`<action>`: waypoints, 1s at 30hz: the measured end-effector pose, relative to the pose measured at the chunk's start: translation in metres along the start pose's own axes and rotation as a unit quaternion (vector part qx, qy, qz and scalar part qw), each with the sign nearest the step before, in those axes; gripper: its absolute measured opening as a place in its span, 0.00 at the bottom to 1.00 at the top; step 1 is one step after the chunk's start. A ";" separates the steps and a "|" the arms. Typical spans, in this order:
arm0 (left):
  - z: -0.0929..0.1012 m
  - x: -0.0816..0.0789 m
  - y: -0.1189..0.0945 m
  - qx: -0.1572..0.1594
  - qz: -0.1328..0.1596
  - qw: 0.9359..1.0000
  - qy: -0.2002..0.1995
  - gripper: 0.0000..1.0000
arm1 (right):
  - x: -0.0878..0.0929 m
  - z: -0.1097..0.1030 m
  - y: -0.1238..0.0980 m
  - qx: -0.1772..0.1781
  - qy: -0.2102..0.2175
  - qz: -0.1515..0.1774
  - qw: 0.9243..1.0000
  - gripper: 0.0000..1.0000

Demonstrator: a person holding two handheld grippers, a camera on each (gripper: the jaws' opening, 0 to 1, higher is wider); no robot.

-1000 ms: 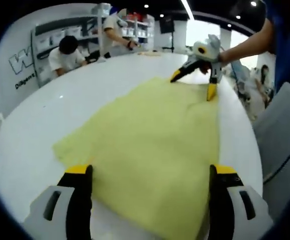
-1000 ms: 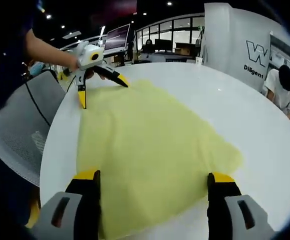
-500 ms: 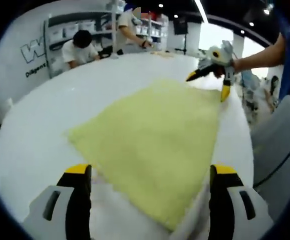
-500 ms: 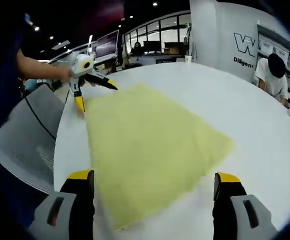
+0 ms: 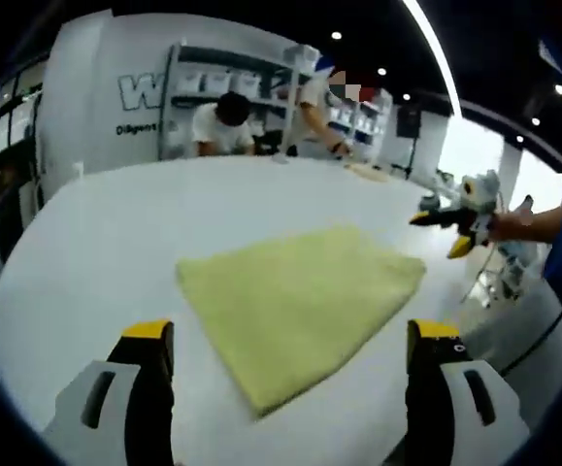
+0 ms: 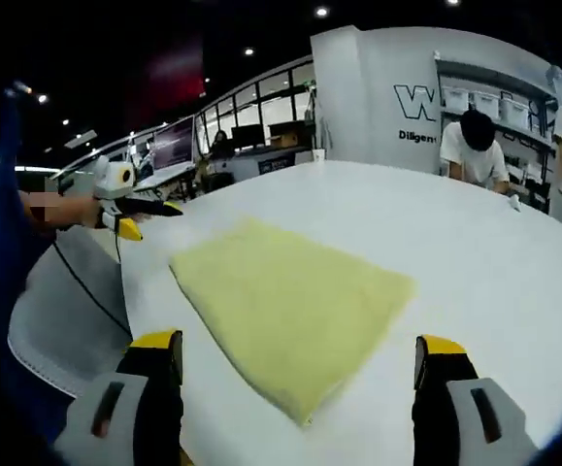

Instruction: Fold the garment on the visible template until the final outline fits inside the template.

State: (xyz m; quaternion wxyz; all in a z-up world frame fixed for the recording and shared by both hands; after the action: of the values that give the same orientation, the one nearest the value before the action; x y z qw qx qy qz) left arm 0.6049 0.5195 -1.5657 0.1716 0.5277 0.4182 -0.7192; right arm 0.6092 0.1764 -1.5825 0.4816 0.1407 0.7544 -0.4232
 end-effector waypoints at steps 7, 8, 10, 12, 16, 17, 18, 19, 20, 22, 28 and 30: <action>0.017 0.004 -0.023 -0.019 -0.010 0.999 0.044 0.99 | -0.004 -0.016 -0.014 0.013 0.016 0.045 0.999 1.00; 0.021 0.003 -0.026 -0.019 -0.008 0.999 0.040 0.99 | -0.002 -0.015 -0.017 0.019 0.022 0.047 0.999 1.00; 0.033 -0.005 -0.033 -0.022 0.009 0.999 0.027 0.99 | -0.003 -0.014 -0.027 0.041 0.024 0.051 0.998 1.00; 0.033 0.000 -0.036 -0.022 0.001 0.999 0.027 0.99 | -0.003 -0.016 -0.033 0.046 0.022 0.054 0.997 1.00; 0.030 0.005 -0.042 -0.029 -0.001 0.999 0.035 0.99 | -0.002 -0.017 -0.039 0.047 0.035 0.062 0.996 1.00; 0.030 0.005 -0.044 -0.029 -0.001 0.999 0.035 0.99 | 0.000 -0.017 -0.040 0.047 0.038 0.063 0.996 1.00; 0.031 0.006 -0.045 -0.031 -0.001 0.999 0.034 0.99 | 0.000 -0.018 -0.041 0.049 0.038 0.062 0.996 1.00; 0.031 0.006 -0.047 -0.033 0.000 0.999 0.034 0.99 | 0.001 -0.019 -0.043 0.052 0.038 0.061 0.996 1.00; 0.031 0.007 -0.048 -0.035 0.000 0.999 0.033 0.99 | 0.003 -0.020 -0.044 0.054 0.039 0.059 0.996 1.00; 0.031 0.007 -0.050 -0.039 0.001 0.999 0.033 0.99 | 0.005 -0.020 -0.046 0.055 0.040 0.056 0.996 1.00; 0.028 0.006 -0.058 -0.055 0.002 0.998 0.034 0.99 | 0.006 -0.023 -0.052 0.059 0.052 0.057 0.995 1.00; 0.024 0.007 -0.062 -0.063 0.002 0.997 0.033 0.99 | 0.006 -0.022 -0.054 0.057 0.064 0.062 0.994 1.00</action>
State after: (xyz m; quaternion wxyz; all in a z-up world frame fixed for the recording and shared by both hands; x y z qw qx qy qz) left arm 0.5448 0.5388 -1.5441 0.1927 0.5400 0.4671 -0.6731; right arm 0.5597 0.1597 -1.5571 0.4486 0.2416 0.7481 -0.4251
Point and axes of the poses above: the point that each gripper's makers call its tool centre point, and the gripper's own axes: y roughly forward along the fingers, z roughly to its right, x roughly out of its underside, the point moved 4 cm from there along -y, roughly backward along the fingers, and after that the axes turned 7 degrees about y, right-handed, at the moved point
